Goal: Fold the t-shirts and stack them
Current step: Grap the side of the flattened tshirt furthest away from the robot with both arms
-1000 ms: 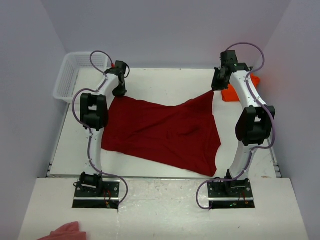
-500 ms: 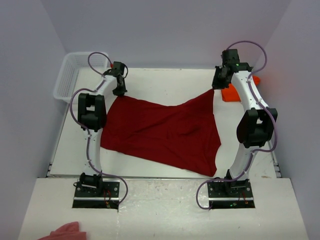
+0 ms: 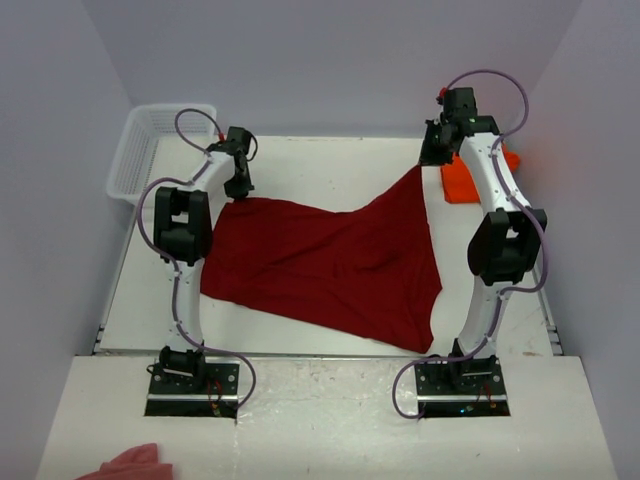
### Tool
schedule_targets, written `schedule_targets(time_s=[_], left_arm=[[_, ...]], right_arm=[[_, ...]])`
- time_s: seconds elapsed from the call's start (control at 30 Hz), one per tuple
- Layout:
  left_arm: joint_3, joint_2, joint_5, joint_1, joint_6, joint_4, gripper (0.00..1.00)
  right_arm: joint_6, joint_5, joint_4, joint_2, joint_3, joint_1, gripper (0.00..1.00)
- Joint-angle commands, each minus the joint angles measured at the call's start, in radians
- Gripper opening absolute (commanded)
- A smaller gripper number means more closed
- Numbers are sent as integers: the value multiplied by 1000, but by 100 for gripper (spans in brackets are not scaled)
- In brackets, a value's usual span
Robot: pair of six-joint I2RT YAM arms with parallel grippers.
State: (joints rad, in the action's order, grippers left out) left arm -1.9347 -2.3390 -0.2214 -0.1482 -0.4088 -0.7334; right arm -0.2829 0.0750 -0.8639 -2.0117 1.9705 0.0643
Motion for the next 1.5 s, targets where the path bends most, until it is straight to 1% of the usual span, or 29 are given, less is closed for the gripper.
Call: schedule_targets(time_s=[0.0, 0.17, 0.23, 0.33, 0.5, 0.57, 0.73, 1.0, 1.2, 1.47], left_arm=[[31, 50, -41, -4, -42, -133, 0], [31, 96, -70, 1, -67, -155, 0], [29, 110, -78, 1, -67, -155, 0], [34, 157, -111, 1, -76, -153, 0], [86, 237, -133, 1, -84, -95, 0], [118, 268, -131, 1, -76, -61, 0], [137, 287, -128, -1, -76, -57, 0], [163, 322, -108, -2, -59, -34, 0], [181, 377, -104, -2, -41, -32, 0], [178, 412, -69, -2, -2, -27, 0]], right_arm=[[37, 43, -6, -38, 141, -1, 0], [70, 57, -85, -131, 344, -3, 0], [86, 59, -99, -151, 384, -4, 0], [100, 51, -103, -159, 399, -4, 0], [110, 62, -95, -156, 389, -6, 0], [105, 77, -87, -154, 381, -6, 0], [99, 104, -66, -136, 346, -4, 0], [97, 98, -47, -82, 295, -6, 0], [83, 91, 2, 37, 148, -4, 0], [60, 52, 2, 128, 36, 0, 0]])
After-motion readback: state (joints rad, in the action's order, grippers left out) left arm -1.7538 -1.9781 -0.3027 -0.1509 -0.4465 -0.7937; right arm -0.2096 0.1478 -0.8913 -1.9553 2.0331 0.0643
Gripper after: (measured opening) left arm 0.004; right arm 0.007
